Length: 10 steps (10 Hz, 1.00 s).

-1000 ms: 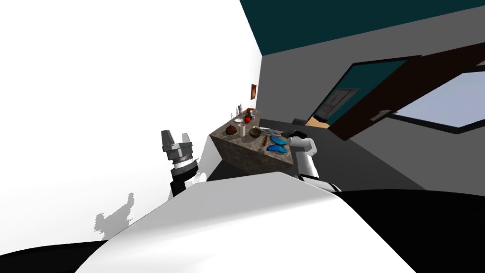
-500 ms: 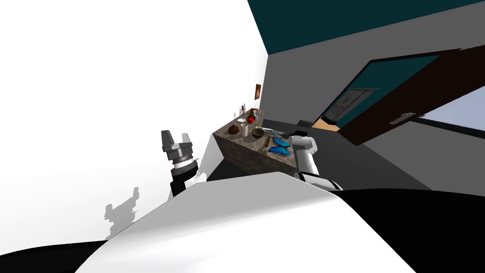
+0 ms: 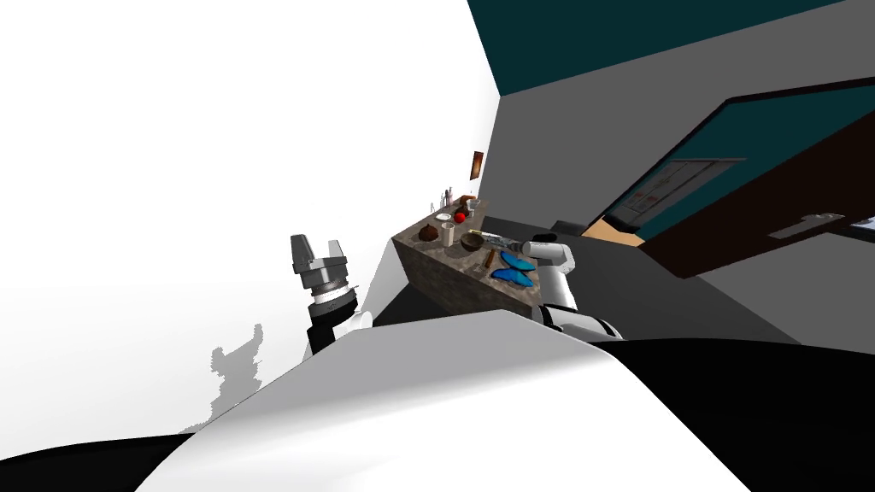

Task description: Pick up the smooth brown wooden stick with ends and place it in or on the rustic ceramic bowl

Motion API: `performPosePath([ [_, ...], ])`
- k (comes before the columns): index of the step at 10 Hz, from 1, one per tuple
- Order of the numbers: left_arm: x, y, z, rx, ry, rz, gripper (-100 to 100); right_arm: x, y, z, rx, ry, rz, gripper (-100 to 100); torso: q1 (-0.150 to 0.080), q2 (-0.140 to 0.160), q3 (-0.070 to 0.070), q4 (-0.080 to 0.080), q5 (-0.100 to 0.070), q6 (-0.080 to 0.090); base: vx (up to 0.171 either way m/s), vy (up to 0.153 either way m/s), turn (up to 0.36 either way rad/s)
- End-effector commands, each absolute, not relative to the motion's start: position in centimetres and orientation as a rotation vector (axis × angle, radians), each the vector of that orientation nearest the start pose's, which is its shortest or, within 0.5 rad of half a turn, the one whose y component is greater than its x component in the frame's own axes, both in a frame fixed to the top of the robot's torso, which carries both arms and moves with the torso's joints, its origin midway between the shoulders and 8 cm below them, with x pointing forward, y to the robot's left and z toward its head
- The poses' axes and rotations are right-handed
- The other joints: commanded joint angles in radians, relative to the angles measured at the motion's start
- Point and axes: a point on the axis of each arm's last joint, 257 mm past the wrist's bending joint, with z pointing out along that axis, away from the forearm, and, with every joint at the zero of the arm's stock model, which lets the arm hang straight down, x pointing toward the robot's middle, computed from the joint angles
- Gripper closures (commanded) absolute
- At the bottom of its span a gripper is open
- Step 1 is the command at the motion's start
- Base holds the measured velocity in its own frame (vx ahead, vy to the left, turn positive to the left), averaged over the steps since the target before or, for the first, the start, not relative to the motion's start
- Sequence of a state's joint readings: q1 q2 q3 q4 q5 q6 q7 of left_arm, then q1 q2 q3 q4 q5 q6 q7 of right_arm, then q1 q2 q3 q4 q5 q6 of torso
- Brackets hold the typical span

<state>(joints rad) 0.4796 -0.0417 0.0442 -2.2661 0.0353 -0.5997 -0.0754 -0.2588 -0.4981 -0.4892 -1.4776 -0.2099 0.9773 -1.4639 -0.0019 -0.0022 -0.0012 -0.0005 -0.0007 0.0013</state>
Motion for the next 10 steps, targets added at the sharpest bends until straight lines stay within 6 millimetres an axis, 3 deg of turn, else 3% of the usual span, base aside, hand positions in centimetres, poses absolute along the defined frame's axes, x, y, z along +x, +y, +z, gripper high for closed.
performPosePath([
  [1, 32.5, 29.8, 4.3, -0.594, 0.498, -1.234, 0, 49.6, -57.6, -23.3, -3.114, 0.508, -1.464, -100, 0.000, 0.000, 0.000, 0.000, 0.000, 0.000, 0.000, -0.018, 0.002],
  [10, 32.5, 29.8, 4.3, -0.594, 0.498, -1.233, 0, 45.5, -57.9, -28.2, -2.985, 0.982, -0.972, -100, 0.000, 0.000, 0.000, 0.000, 0.000, 0.001, 0.002, -0.025, 0.158],
])
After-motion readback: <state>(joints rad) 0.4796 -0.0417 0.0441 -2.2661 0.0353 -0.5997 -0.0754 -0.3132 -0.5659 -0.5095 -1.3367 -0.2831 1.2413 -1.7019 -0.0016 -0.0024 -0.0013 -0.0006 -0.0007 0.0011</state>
